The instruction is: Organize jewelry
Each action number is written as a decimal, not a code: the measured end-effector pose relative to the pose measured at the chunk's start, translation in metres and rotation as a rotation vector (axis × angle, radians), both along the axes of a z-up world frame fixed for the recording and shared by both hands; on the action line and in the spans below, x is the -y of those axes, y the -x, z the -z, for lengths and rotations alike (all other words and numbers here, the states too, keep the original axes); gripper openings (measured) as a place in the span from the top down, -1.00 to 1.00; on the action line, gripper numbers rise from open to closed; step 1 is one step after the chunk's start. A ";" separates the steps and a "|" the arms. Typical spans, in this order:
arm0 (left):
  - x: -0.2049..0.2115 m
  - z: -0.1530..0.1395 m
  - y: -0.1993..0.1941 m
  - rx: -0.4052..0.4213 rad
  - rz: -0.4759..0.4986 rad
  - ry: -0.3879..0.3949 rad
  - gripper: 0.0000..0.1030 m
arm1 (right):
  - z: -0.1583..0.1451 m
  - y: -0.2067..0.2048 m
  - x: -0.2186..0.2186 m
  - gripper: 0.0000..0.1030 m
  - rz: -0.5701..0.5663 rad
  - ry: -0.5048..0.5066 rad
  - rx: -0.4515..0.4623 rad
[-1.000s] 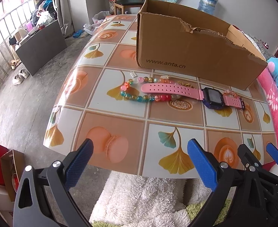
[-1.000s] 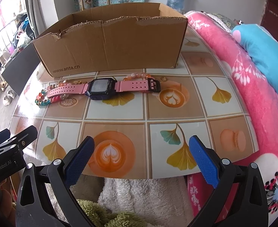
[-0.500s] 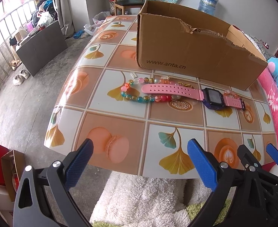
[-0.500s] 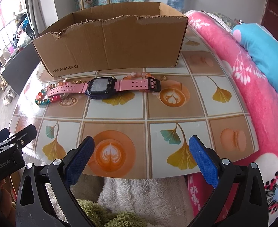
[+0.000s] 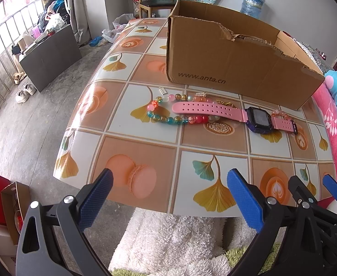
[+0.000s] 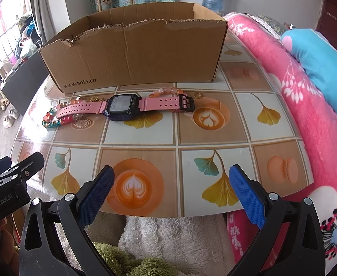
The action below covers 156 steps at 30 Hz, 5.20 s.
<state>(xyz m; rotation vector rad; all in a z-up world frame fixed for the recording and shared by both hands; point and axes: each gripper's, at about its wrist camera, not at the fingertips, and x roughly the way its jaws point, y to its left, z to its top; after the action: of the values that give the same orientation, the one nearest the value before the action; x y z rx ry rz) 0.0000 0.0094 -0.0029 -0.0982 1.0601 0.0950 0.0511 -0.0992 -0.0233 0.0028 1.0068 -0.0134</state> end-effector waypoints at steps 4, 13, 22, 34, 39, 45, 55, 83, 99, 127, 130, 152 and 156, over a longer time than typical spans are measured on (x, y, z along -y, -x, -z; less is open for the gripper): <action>0.000 0.000 0.000 0.000 0.001 0.000 -0.89 | 0.000 0.000 0.000 -0.87 0.001 0.001 0.001; 0.000 0.000 0.000 0.000 0.000 -0.001 -0.89 | 0.000 0.001 0.001 -0.87 0.002 0.003 0.000; 0.000 0.000 0.000 0.002 0.000 -0.001 -0.89 | 0.000 0.001 0.001 -0.87 0.002 0.003 -0.001; -0.006 0.001 0.001 0.008 -0.002 0.010 -0.89 | -0.005 -0.003 0.000 -0.87 0.010 0.040 0.012; -0.008 0.001 0.000 0.013 0.002 0.005 -0.89 | -0.007 -0.006 -0.001 -0.87 0.023 0.056 0.019; -0.008 0.000 -0.002 0.023 0.002 -0.017 -0.89 | -0.009 -0.009 -0.001 -0.87 0.021 0.078 0.030; -0.010 0.007 -0.009 0.000 -0.007 -0.036 -0.89 | -0.004 -0.015 -0.003 -0.87 0.009 0.095 0.020; -0.013 0.039 -0.034 -0.033 0.007 -0.074 -0.89 | 0.032 -0.044 -0.001 -0.87 -0.019 0.105 -0.061; -0.014 0.041 -0.040 -0.029 0.045 -0.079 -0.90 | 0.031 -0.043 -0.010 -0.87 -0.045 0.144 -0.053; -0.021 0.007 -0.037 0.266 0.278 0.102 -0.55 | -0.017 -0.035 0.006 -0.82 -0.343 -0.052 0.178; -0.018 0.014 -0.050 0.236 0.276 0.104 -0.28 | -0.020 -0.042 -0.010 -0.73 -0.470 -0.033 0.188; -0.033 0.035 -0.073 0.186 0.258 0.074 0.50 | 0.023 -0.094 -0.077 0.45 -0.982 0.317 -0.005; -0.036 0.035 -0.074 0.192 0.250 0.085 0.50 | 0.018 -0.092 -0.083 0.88 -0.991 0.305 -0.027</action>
<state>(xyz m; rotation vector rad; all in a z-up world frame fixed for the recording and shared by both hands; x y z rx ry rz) 0.0737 0.0457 -0.0380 -0.0493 0.8767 -0.1826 0.1435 -0.0166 -0.0418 -0.7742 0.9369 0.7386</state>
